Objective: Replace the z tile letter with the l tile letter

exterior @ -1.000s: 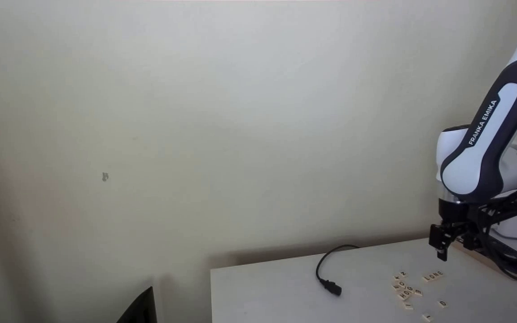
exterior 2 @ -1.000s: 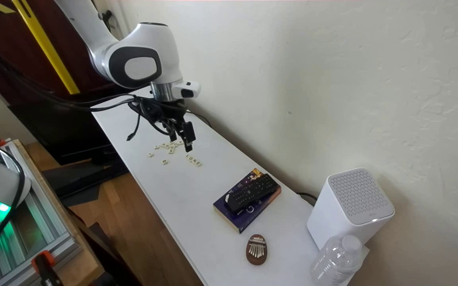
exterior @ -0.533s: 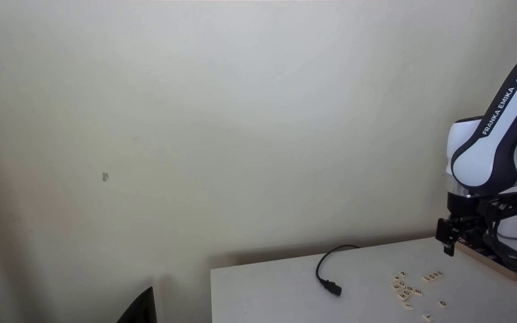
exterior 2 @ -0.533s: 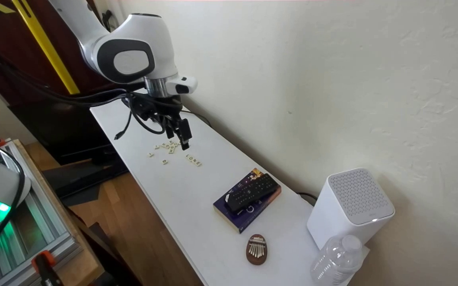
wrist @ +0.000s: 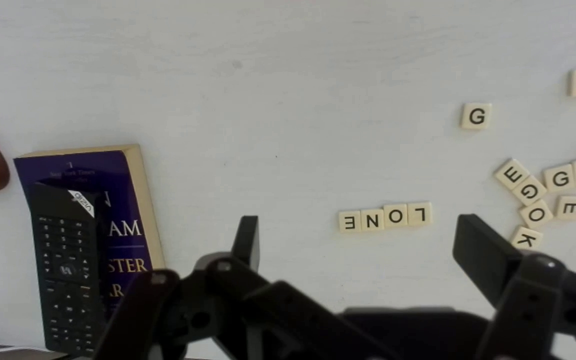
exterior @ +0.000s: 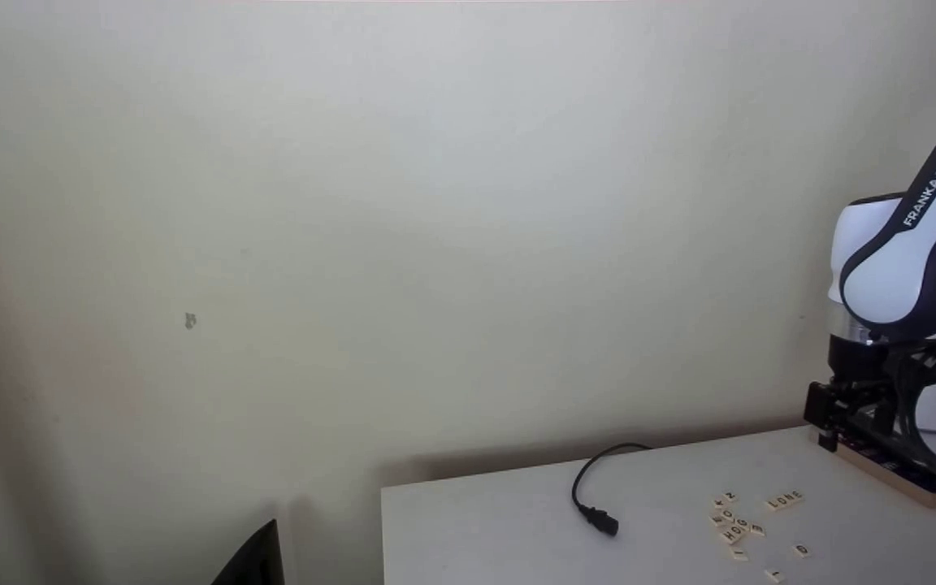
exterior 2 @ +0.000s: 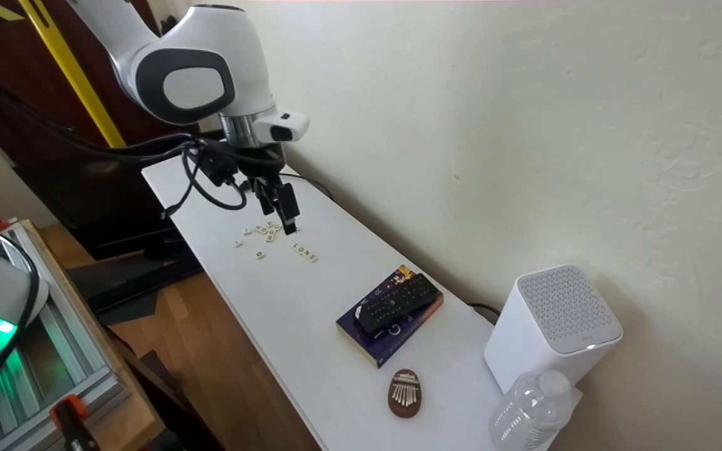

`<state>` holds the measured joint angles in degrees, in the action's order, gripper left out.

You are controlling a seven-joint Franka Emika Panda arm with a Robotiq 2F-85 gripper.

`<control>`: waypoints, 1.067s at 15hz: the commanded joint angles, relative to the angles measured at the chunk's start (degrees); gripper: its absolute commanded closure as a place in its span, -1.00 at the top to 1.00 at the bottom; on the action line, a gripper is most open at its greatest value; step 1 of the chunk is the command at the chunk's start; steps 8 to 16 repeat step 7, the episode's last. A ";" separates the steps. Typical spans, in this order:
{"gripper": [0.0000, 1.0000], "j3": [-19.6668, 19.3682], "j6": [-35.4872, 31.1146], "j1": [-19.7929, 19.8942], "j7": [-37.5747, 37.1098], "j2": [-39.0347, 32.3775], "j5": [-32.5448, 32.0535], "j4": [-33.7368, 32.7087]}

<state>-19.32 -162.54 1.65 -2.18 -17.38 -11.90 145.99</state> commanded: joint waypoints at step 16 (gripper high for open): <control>1.00 0.82 0.18 0.87 -0.81 0.39 -0.88 0.31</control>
